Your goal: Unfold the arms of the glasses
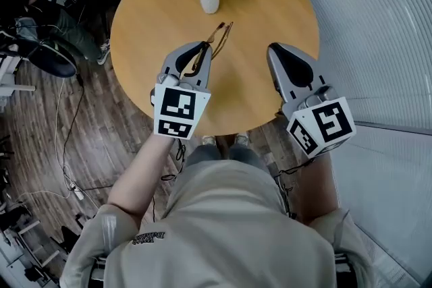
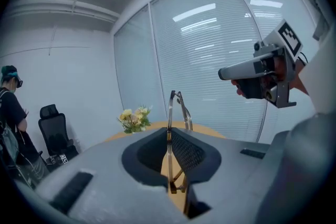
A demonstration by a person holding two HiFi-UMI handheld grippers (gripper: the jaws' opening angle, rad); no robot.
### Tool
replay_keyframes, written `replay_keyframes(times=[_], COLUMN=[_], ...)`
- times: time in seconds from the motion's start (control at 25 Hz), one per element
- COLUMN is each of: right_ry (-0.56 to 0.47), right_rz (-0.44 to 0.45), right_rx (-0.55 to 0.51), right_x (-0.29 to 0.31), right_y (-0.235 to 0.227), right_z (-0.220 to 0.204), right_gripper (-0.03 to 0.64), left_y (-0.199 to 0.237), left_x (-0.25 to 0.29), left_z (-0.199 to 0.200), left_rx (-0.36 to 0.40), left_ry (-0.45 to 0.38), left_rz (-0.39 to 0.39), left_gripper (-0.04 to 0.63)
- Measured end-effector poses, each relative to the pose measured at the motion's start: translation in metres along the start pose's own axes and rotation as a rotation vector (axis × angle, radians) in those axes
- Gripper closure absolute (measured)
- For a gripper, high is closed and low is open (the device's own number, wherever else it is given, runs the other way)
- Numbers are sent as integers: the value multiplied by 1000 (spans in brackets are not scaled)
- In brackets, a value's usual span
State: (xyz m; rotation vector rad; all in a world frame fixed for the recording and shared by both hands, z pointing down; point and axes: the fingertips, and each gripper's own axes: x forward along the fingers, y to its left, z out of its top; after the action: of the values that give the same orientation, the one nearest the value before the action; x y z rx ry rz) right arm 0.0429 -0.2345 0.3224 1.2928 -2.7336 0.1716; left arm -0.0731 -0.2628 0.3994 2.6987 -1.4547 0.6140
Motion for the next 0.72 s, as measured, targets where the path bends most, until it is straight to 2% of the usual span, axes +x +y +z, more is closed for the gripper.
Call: replay_keyframes(times=[0.12,0.28,0.4,0.72], right_ry=[-71,-128,-186,-256], right_rz=[9,-42,-55,-74], right_rx=[-15,-134,-136,-141], right_x=[-8,-27,-40,-61], right_y=[8,17,19,19], right_z=[37,79,105,129], right_gripper=[583,583,583,583], left_y=[14,27,36,63], left_x=[-18,-45,-64,-103], left_z=[32,70,95,133], left_rx=[-39,-92,-113,-160], left_ry=[-75,-178,-240,-364], left_rz=[21,43,56,81], left_gripper=[555,555,555,555])
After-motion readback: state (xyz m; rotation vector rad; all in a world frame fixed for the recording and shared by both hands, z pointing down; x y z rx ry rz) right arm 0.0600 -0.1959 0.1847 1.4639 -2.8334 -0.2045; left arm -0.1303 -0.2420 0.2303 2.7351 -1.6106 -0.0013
